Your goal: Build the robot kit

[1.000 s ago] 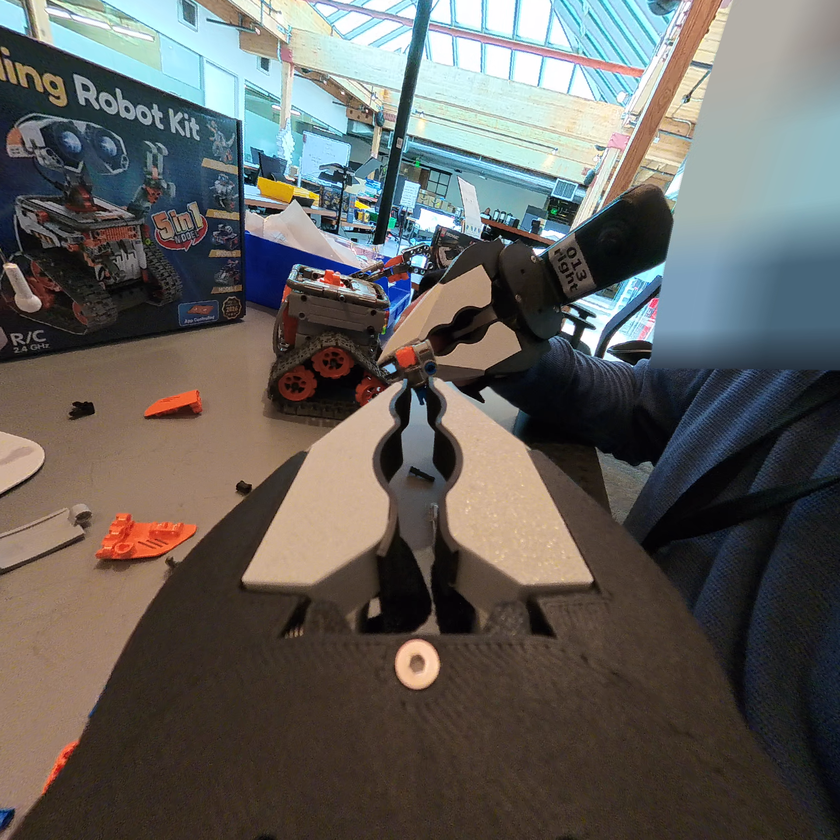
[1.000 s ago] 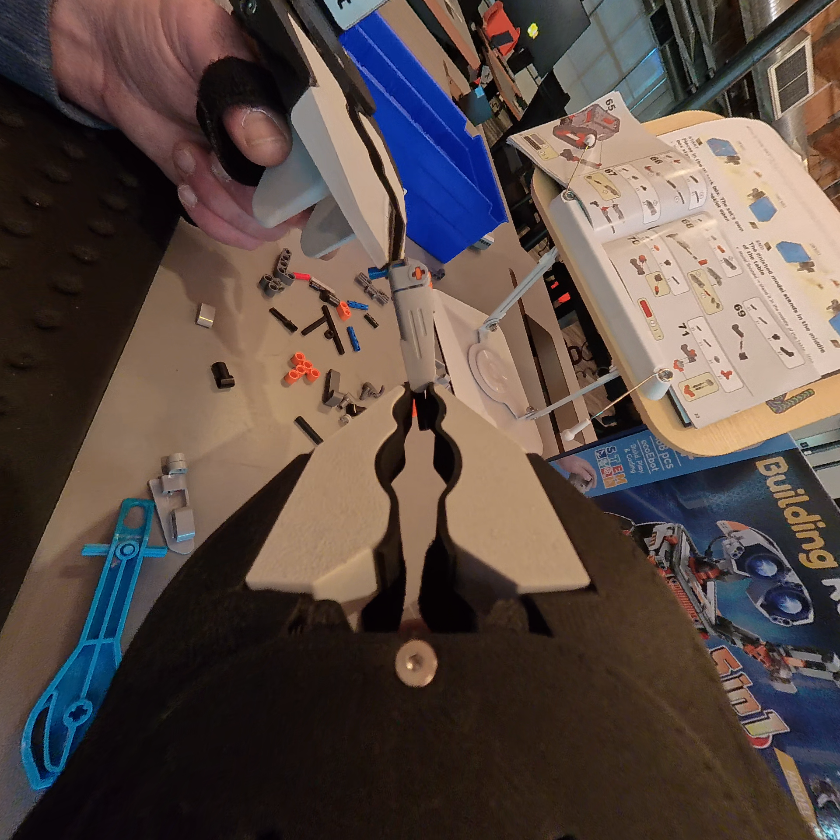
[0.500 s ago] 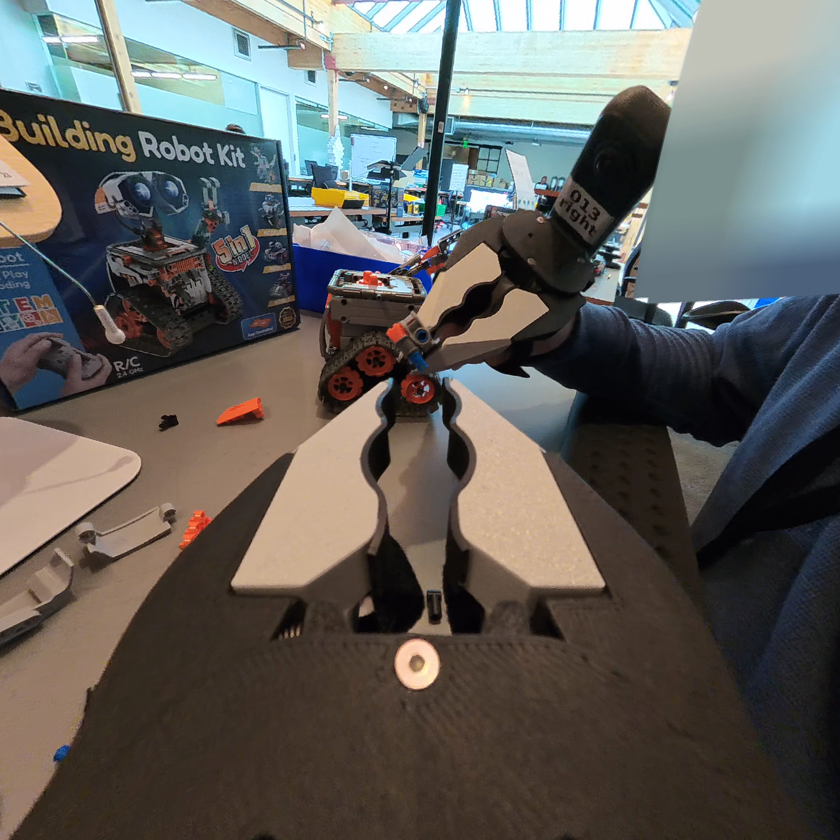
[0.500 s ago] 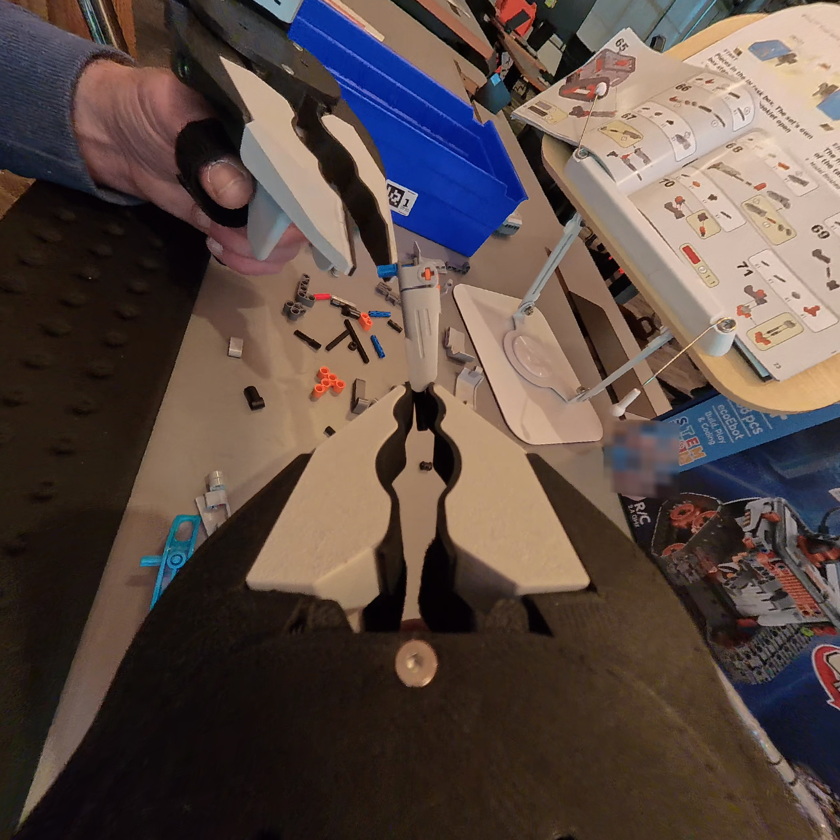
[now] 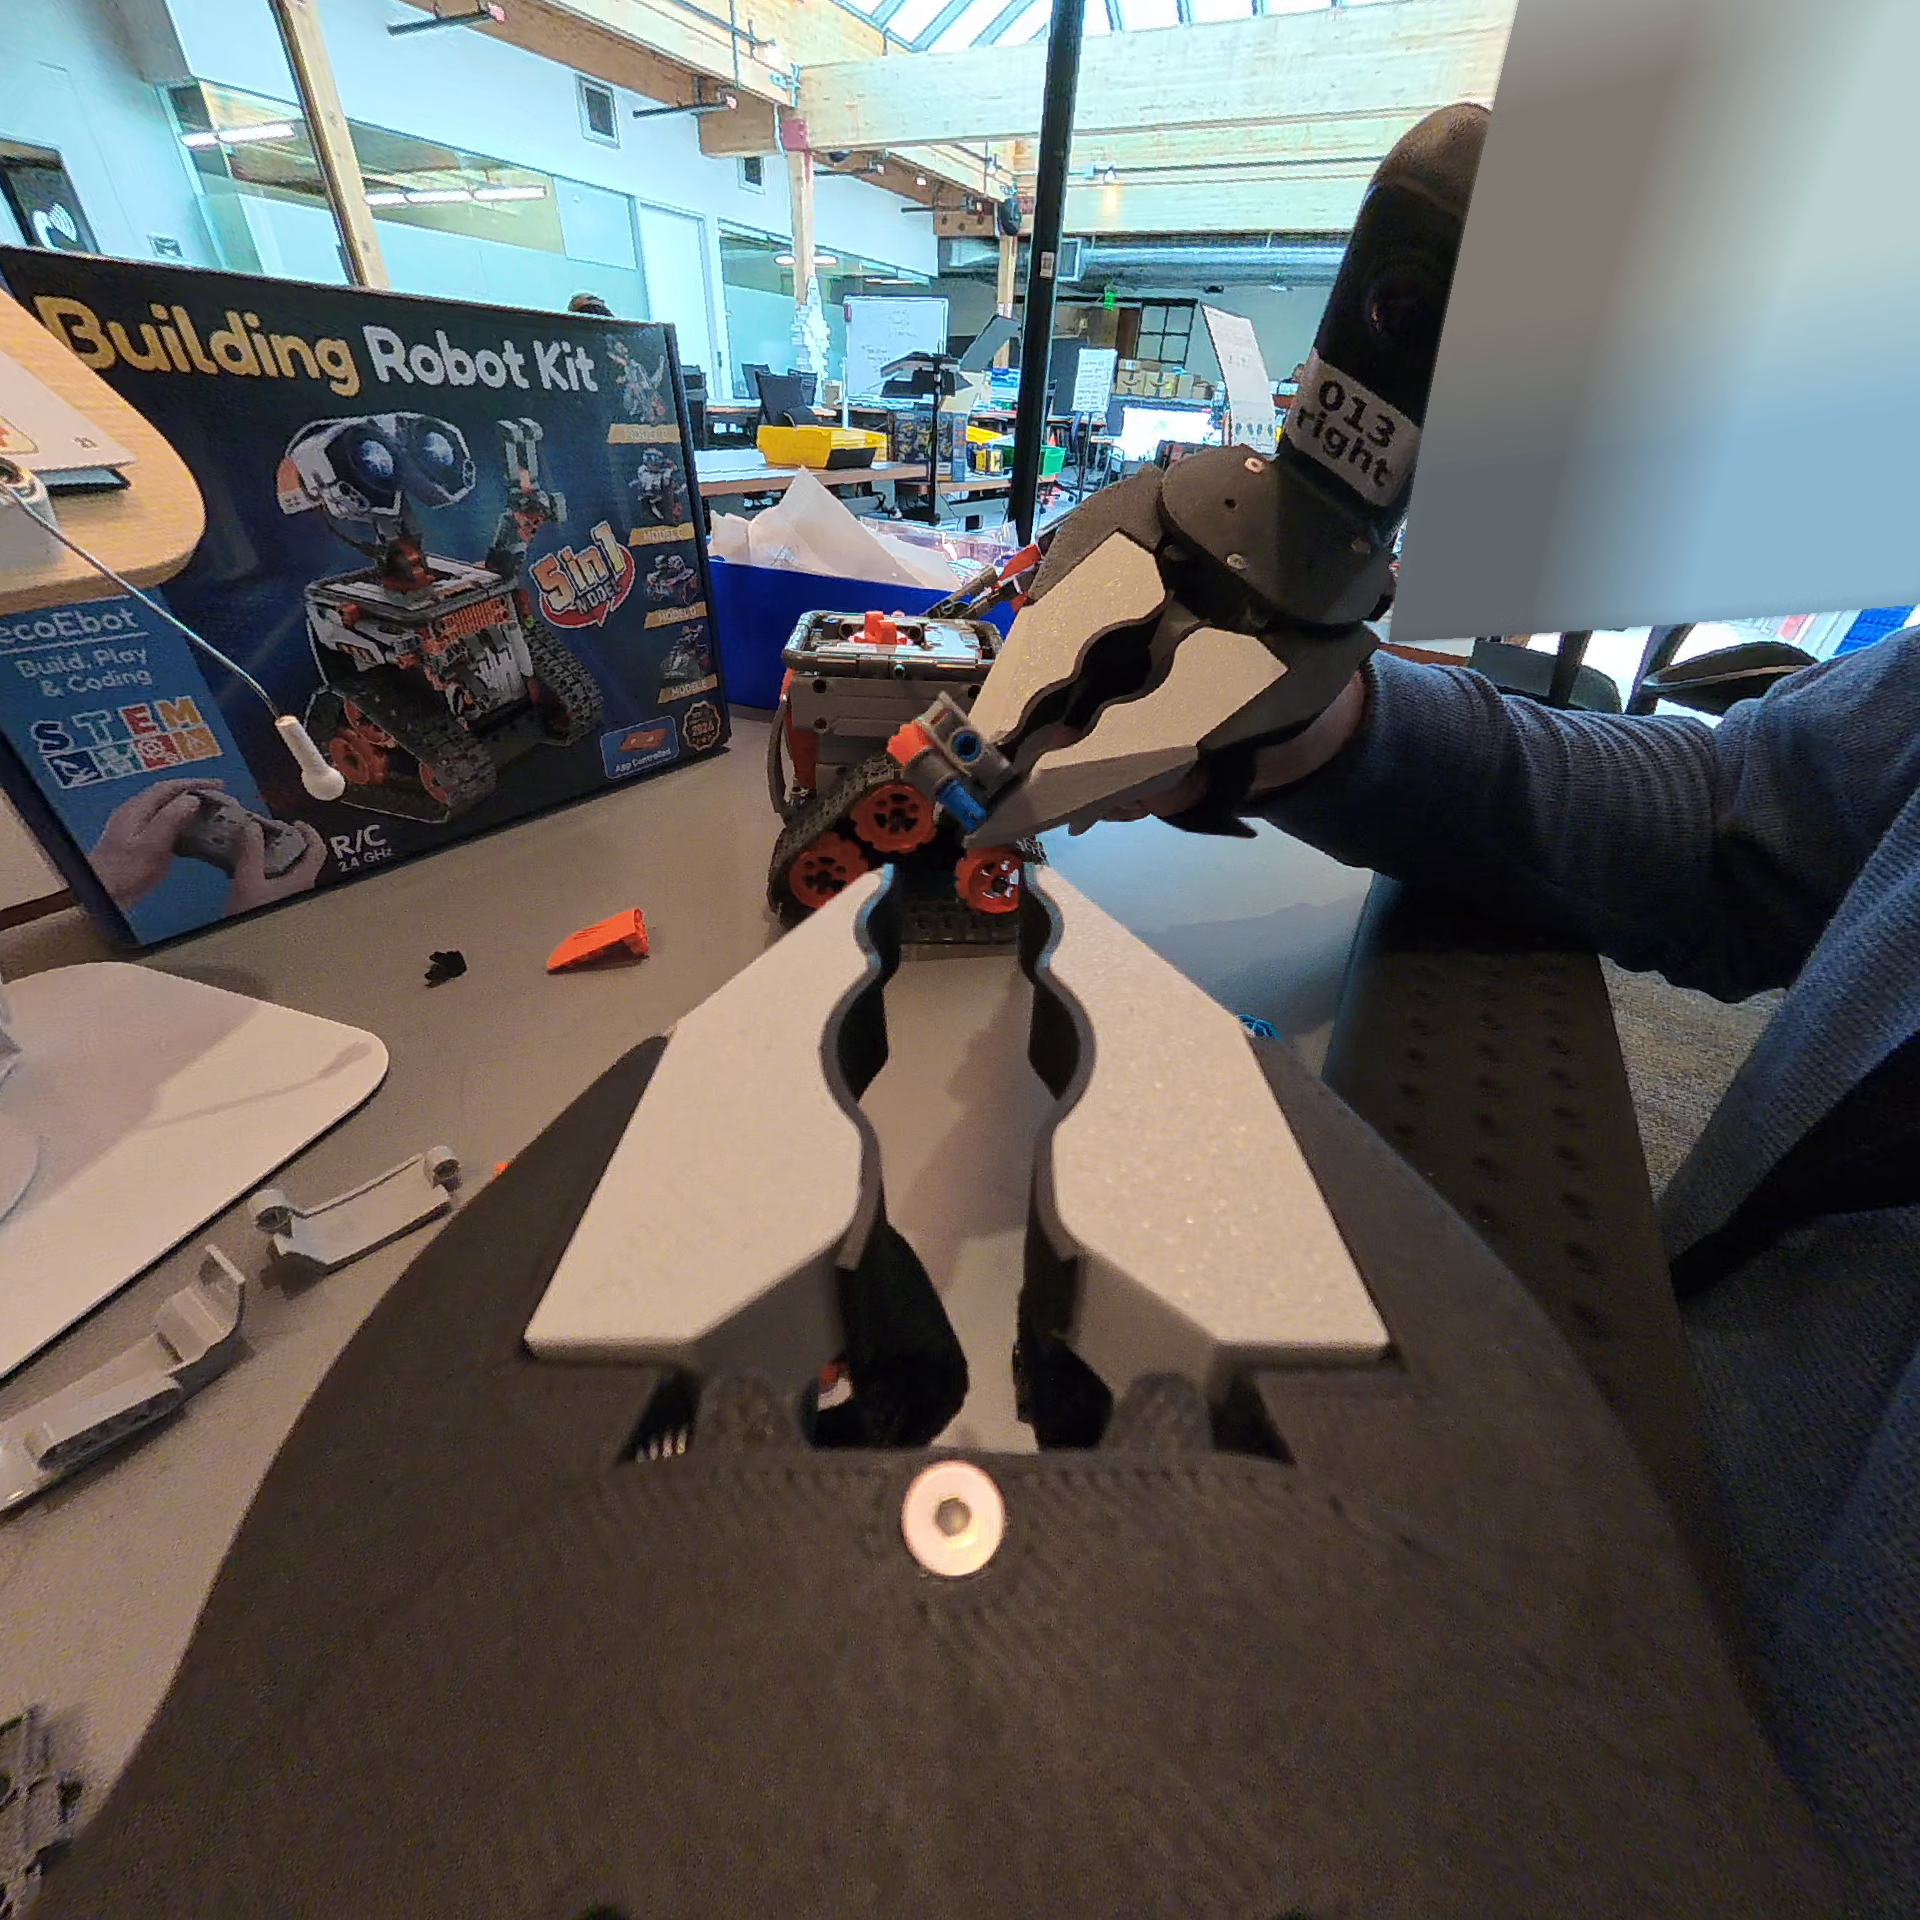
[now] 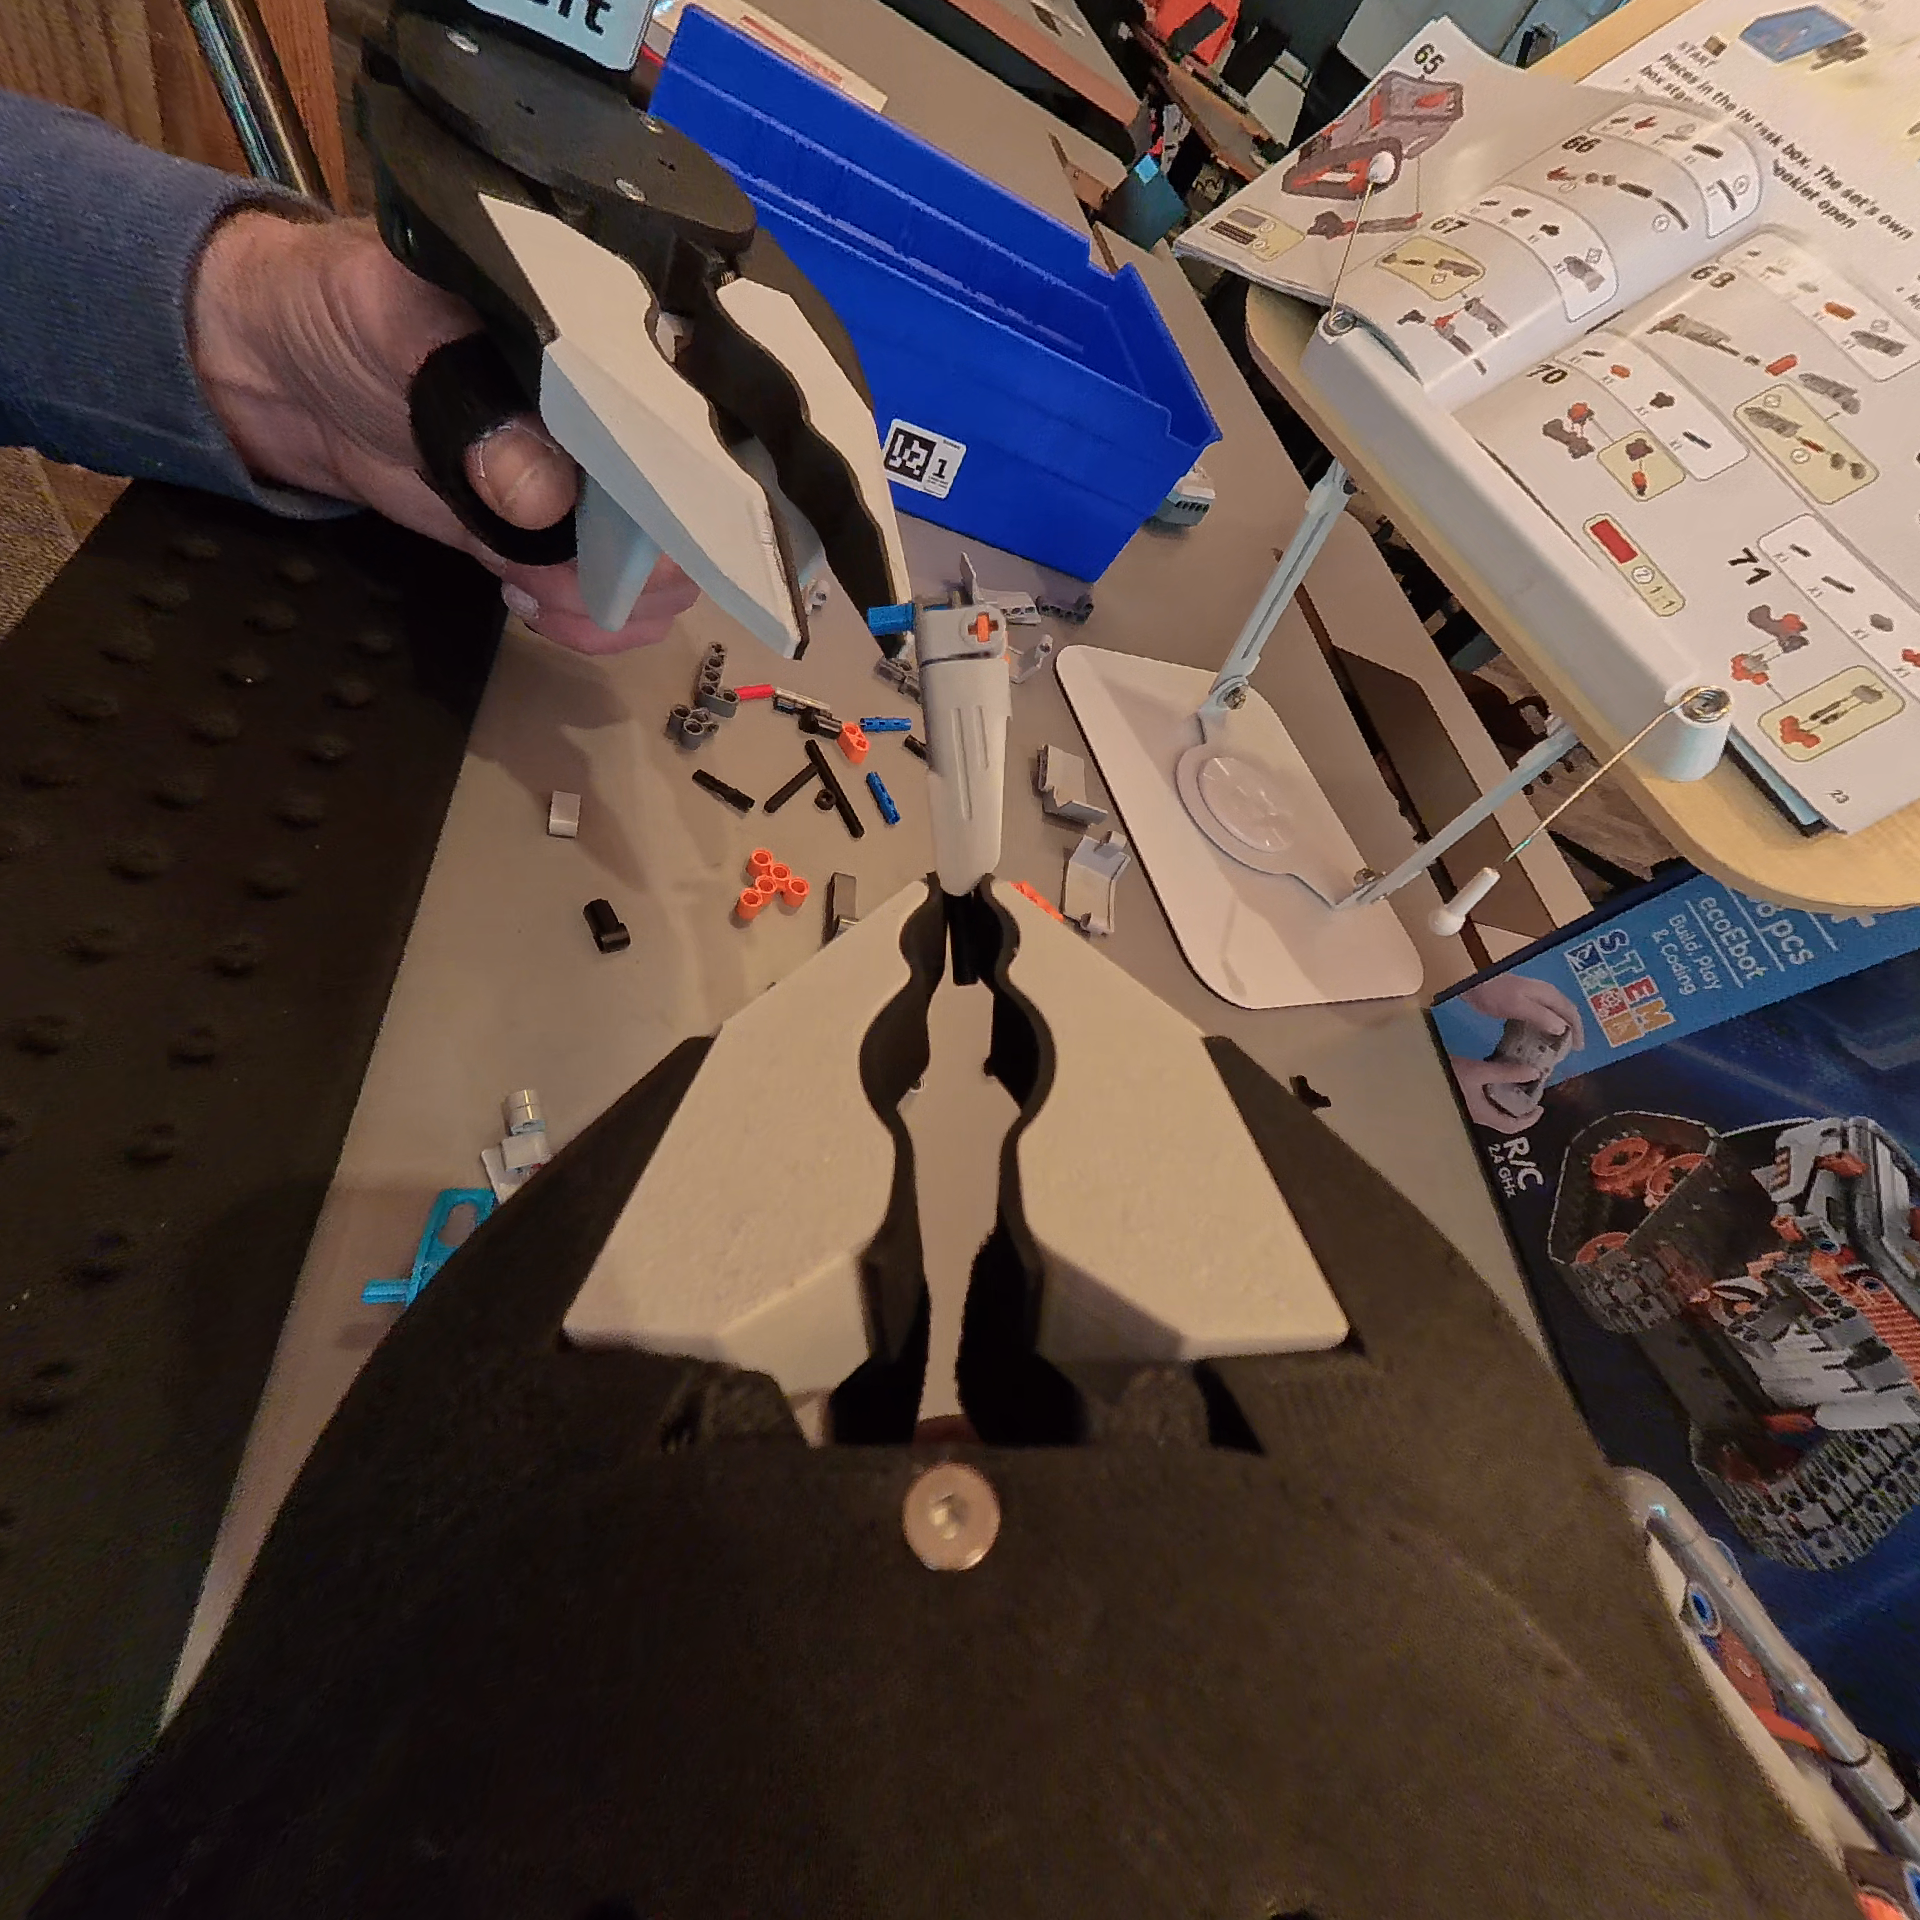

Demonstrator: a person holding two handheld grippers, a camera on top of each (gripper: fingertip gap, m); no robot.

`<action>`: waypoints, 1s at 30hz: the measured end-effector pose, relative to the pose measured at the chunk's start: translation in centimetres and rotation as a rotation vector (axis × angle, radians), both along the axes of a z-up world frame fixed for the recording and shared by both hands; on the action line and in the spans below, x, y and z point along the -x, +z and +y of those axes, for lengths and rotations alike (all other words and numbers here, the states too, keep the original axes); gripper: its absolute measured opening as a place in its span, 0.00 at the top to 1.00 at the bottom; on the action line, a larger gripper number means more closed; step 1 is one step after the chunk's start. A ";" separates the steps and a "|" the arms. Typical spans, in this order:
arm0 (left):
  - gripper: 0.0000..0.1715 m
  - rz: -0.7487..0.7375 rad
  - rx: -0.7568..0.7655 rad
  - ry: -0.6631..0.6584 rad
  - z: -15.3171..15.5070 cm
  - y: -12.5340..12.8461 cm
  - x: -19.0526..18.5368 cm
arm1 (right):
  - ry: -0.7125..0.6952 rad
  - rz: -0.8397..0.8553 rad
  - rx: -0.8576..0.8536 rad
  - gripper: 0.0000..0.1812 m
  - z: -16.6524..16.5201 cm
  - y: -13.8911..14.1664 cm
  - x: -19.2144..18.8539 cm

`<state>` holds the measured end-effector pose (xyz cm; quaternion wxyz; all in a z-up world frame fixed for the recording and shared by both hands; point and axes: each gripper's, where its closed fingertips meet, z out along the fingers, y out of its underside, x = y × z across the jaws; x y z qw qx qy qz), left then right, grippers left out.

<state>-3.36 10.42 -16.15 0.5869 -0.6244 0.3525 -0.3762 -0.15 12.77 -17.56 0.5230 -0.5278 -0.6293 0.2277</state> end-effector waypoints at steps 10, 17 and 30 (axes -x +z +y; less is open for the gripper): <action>0.88 0.004 -0.006 0.013 0.1 0.0 0.1 | -0.010 -0.010 -0.005 0.99 0.2 -0.1 -0.1; 0.88 0.013 -0.007 0.018 0.2 -0.1 0.0 | -0.015 -0.027 -0.012 0.99 0.4 -0.4 -0.2; 0.86 0.049 -0.046 0.050 0.4 -0.3 0.0 | 0.008 -0.046 0.084 0.99 0.0 -1.1 -0.2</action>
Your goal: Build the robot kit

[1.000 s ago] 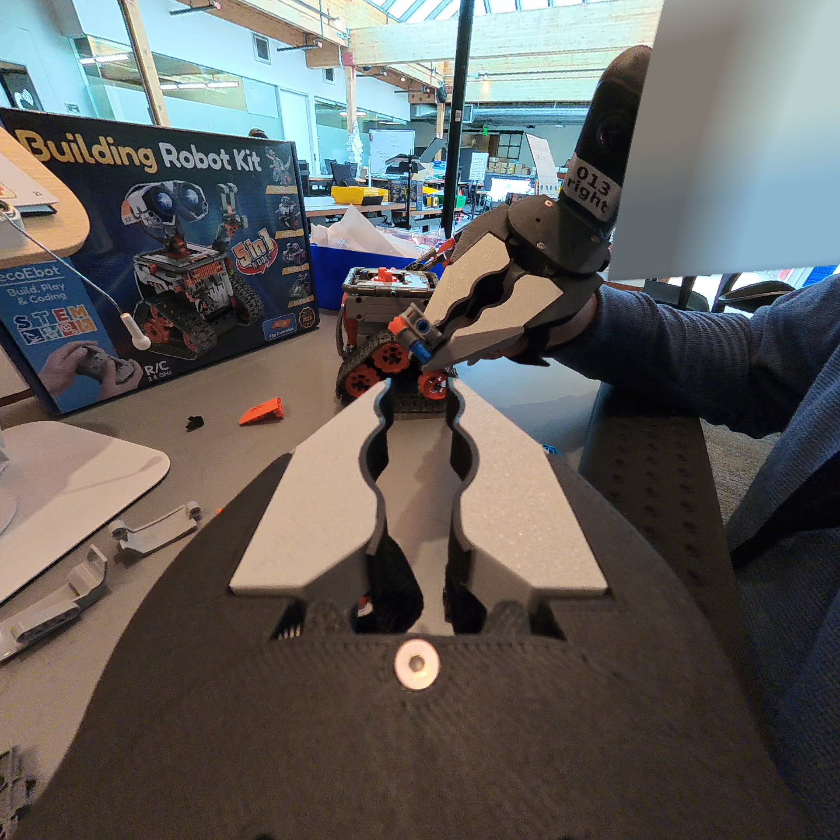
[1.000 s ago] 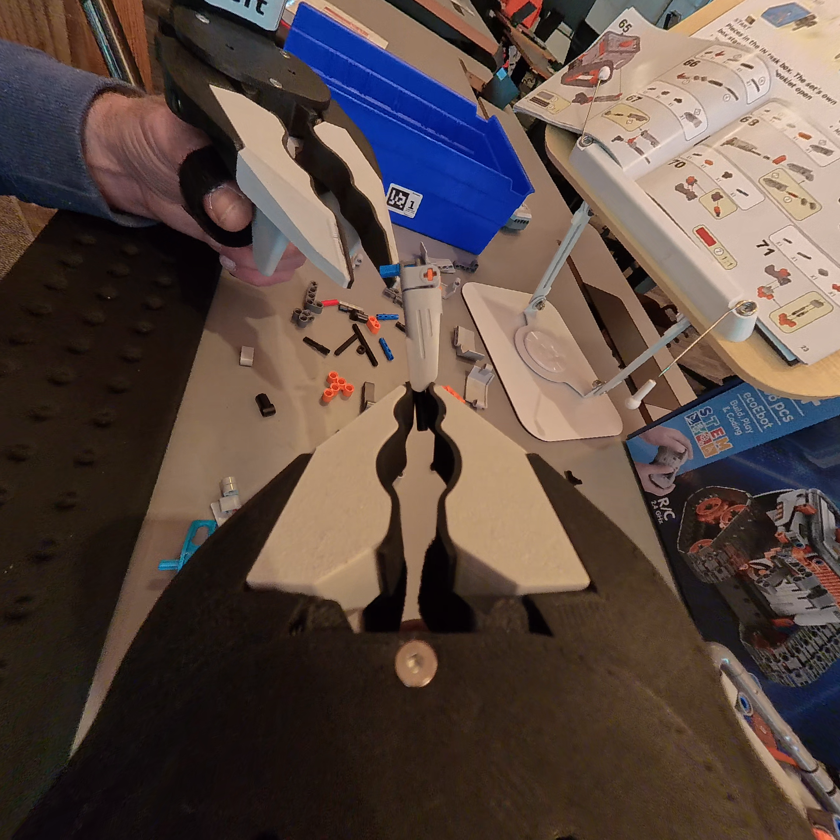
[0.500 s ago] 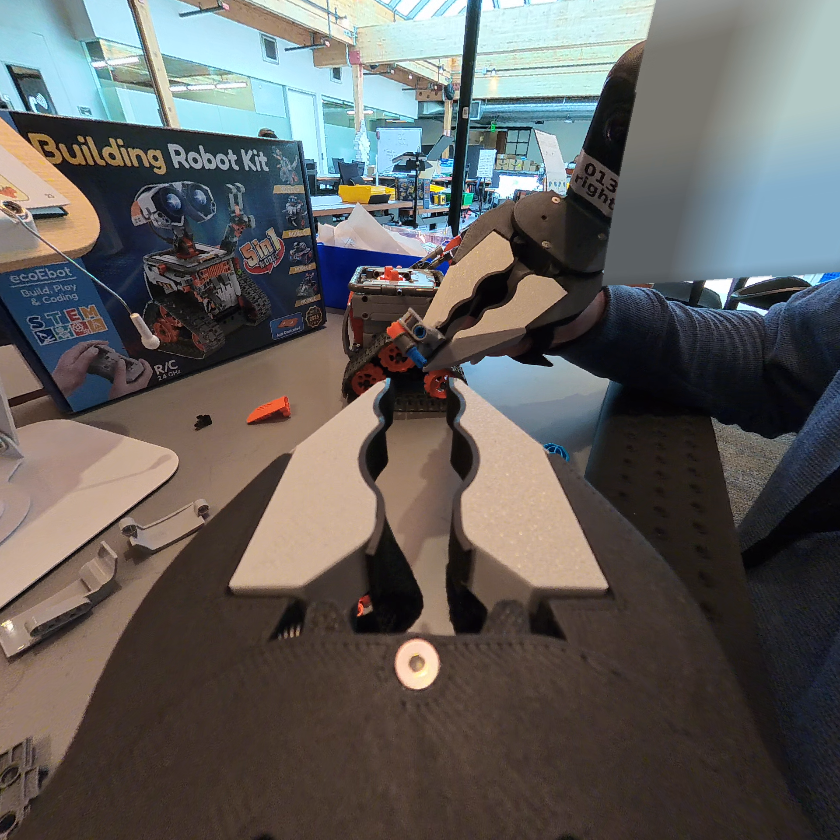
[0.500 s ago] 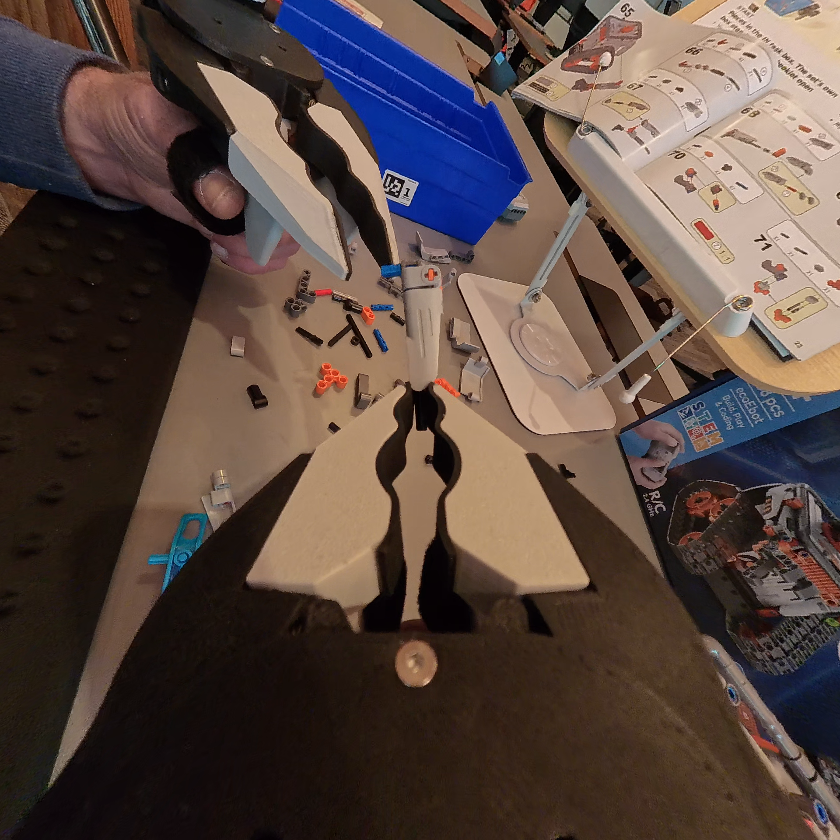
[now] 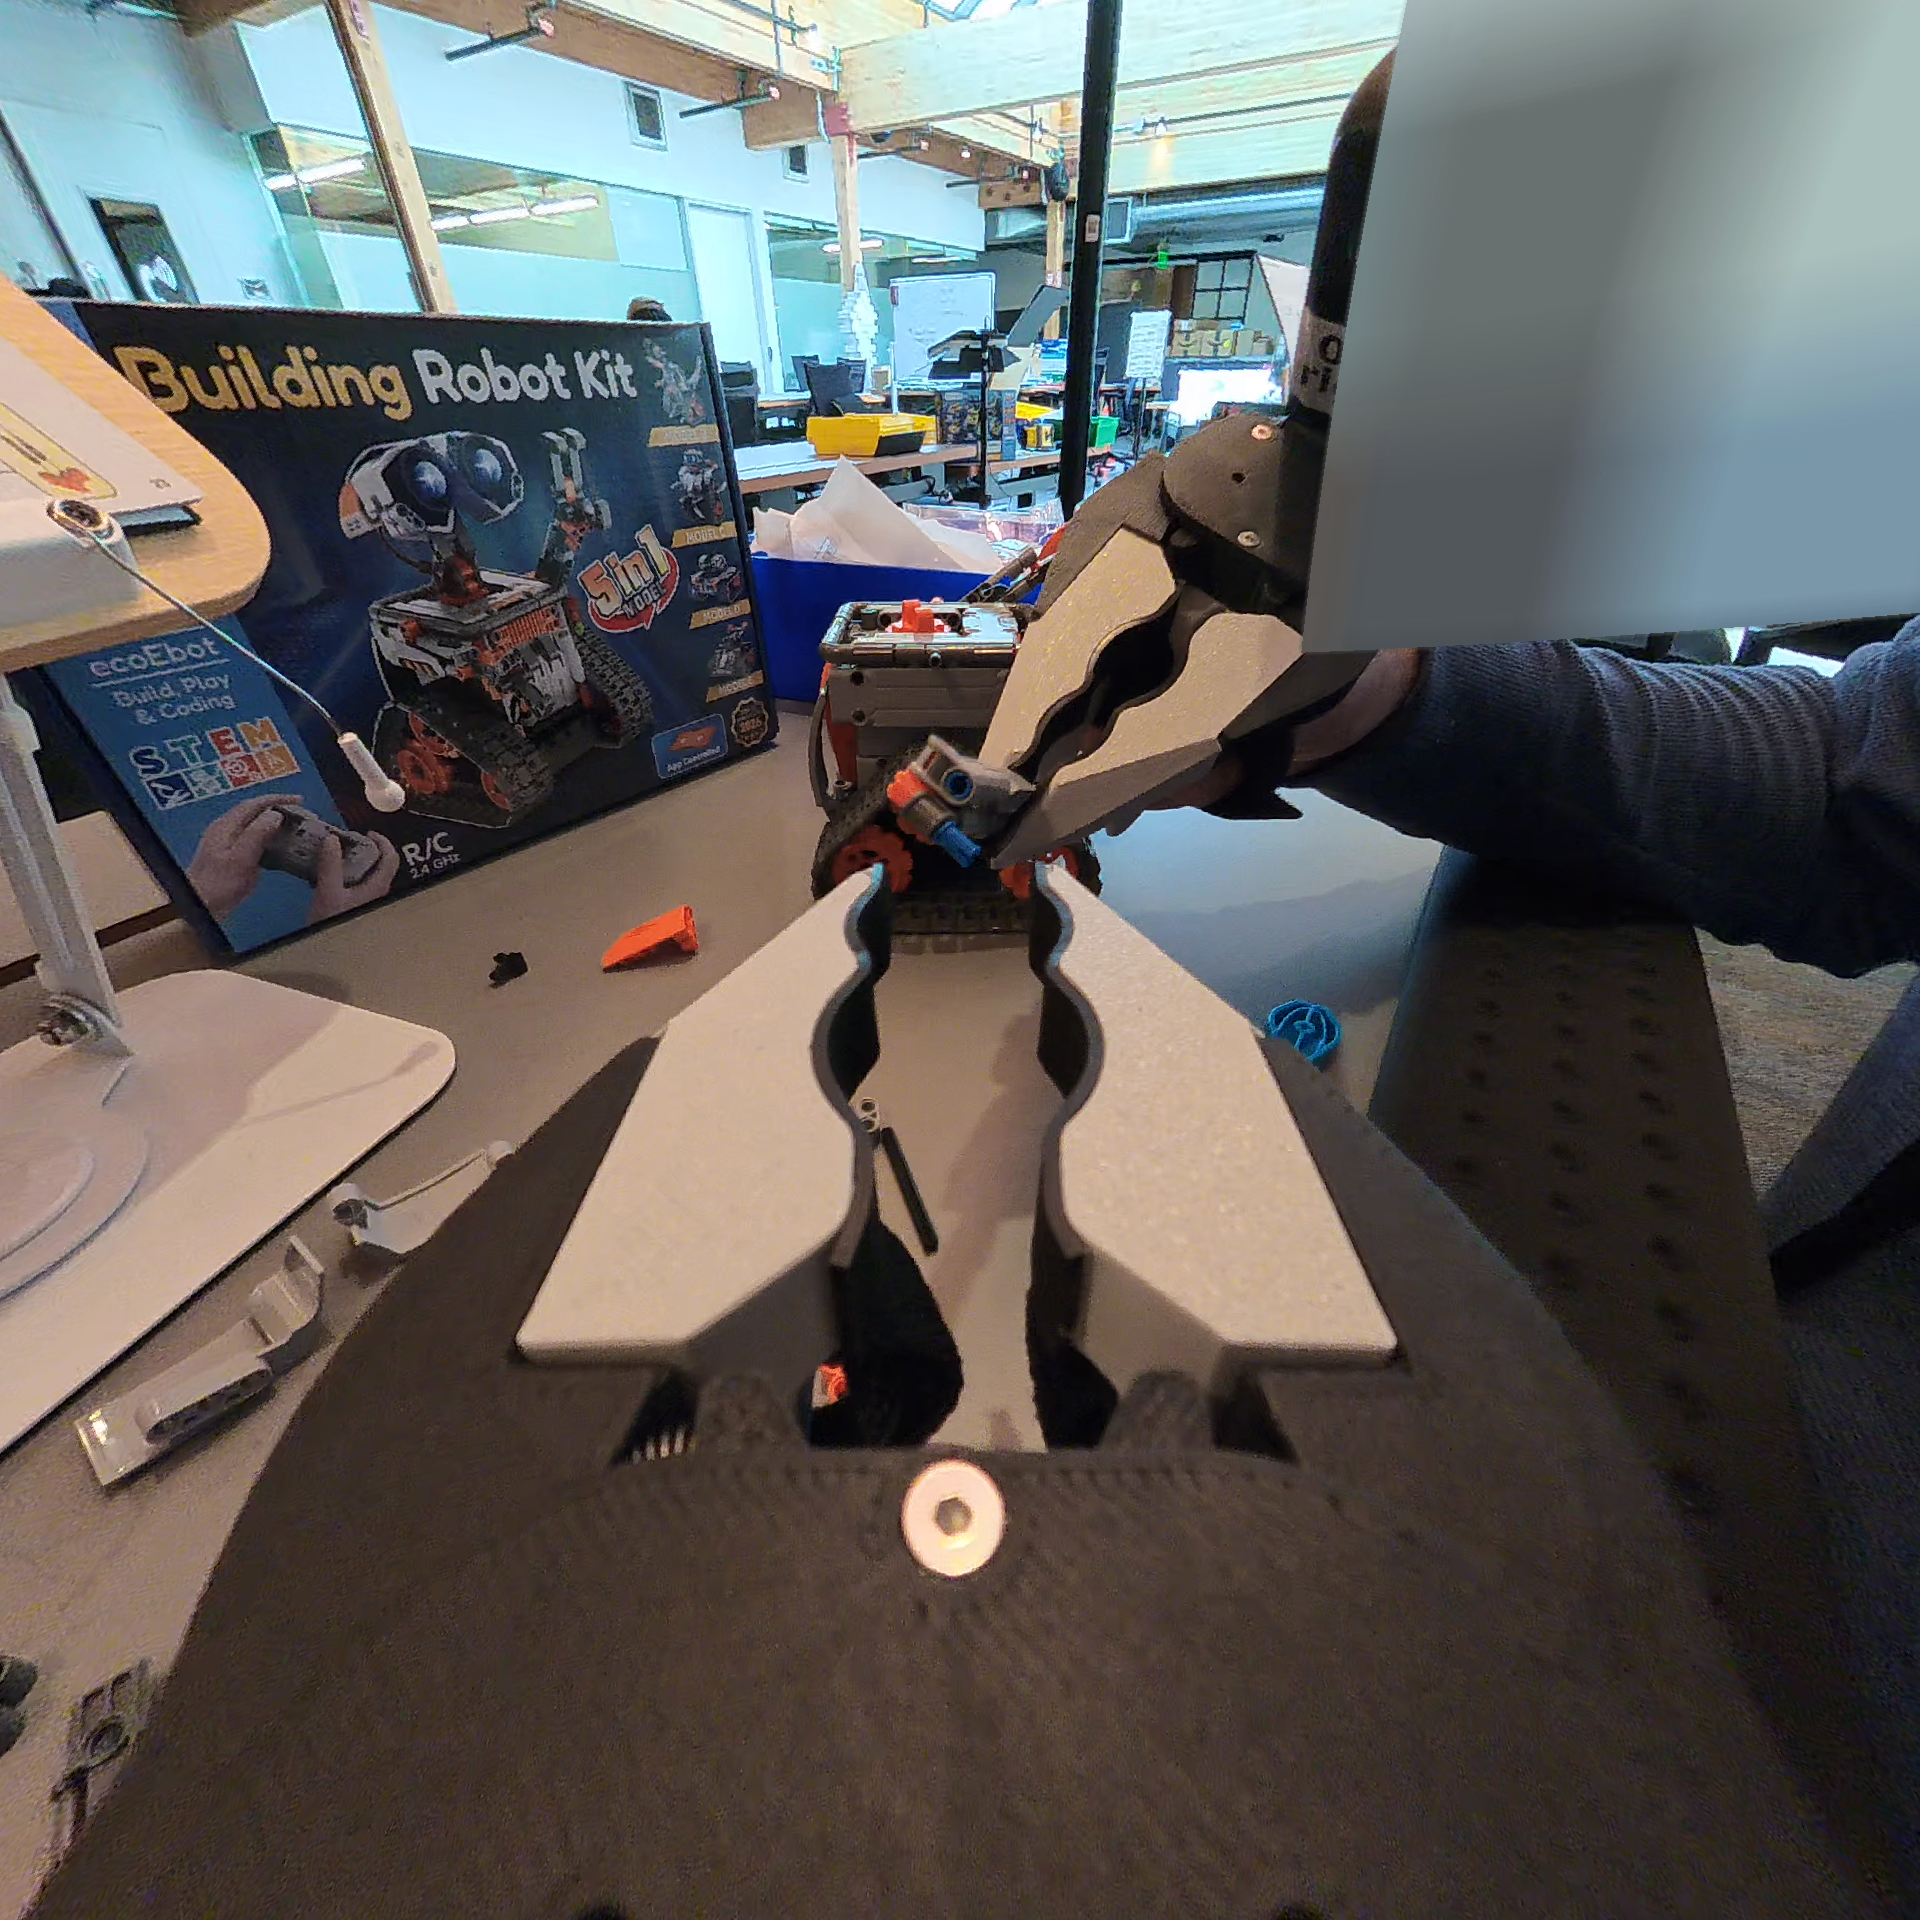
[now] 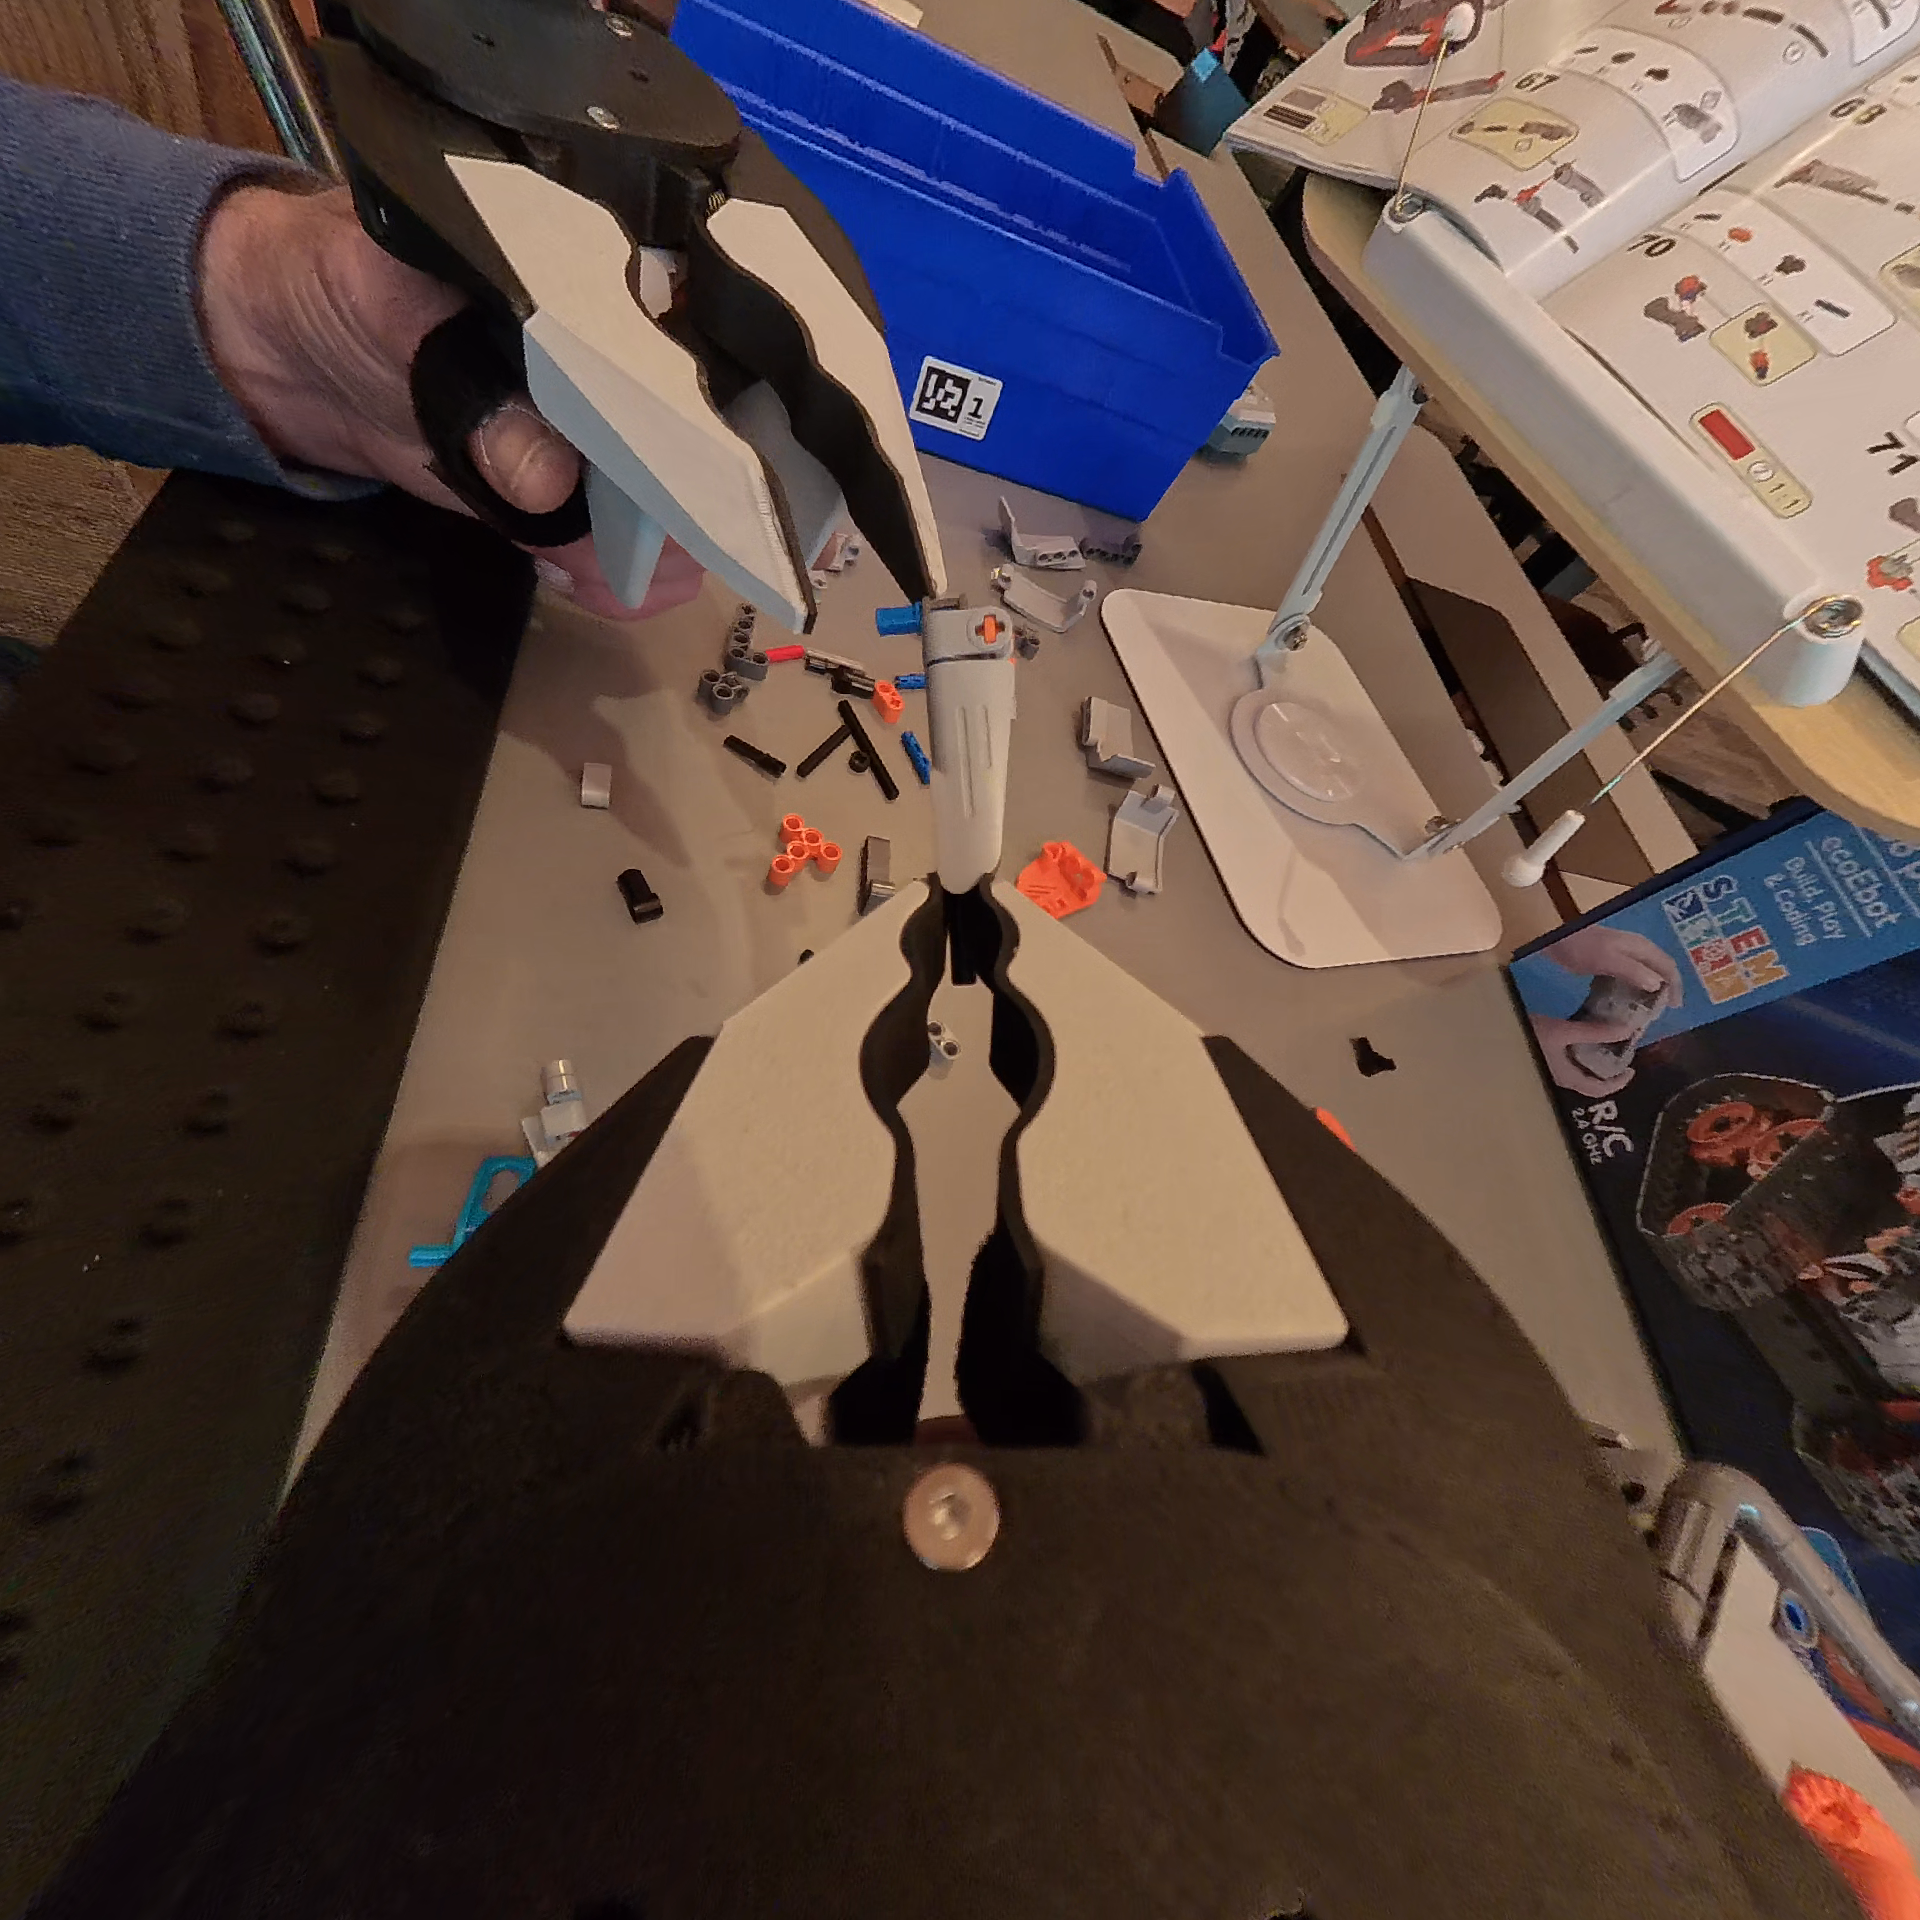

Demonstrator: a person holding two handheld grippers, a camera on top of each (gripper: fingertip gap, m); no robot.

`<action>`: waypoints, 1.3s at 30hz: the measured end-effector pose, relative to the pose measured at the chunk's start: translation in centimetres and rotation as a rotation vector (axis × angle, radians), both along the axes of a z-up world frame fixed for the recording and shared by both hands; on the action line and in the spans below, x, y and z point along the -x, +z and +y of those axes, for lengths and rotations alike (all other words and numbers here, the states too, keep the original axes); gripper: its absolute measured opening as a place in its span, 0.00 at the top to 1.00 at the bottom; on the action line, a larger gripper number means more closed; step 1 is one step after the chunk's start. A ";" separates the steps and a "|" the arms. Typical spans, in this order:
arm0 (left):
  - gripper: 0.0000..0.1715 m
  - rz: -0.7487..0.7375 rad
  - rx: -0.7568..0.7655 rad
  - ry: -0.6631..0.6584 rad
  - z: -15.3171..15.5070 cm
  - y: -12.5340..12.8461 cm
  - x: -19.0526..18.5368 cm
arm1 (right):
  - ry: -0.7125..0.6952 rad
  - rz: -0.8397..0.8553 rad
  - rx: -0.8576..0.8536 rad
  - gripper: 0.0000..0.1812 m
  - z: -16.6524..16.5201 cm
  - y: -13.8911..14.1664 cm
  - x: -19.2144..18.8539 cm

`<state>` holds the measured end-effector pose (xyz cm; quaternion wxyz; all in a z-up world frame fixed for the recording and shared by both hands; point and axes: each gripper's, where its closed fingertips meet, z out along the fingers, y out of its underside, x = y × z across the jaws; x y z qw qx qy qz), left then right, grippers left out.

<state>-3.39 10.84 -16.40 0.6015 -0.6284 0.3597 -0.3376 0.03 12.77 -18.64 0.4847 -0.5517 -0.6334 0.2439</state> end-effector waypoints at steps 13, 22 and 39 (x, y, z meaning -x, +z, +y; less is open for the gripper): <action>0.88 0.032 -0.013 0.016 0.2 -0.3 -0.3 | -0.045 -0.092 -0.355 0.99 0.3 0.3 0.1; 0.98 0.025 -0.027 0.000 -0.1 -0.1 -0.4 | -0.049 -0.095 -0.733 0.99 -0.1 2.0 0.3; 0.98 -0.083 0.130 -0.081 -0.3 -0.2 -0.3 | 0.009 -0.004 -0.368 0.99 -0.5 1.3 0.5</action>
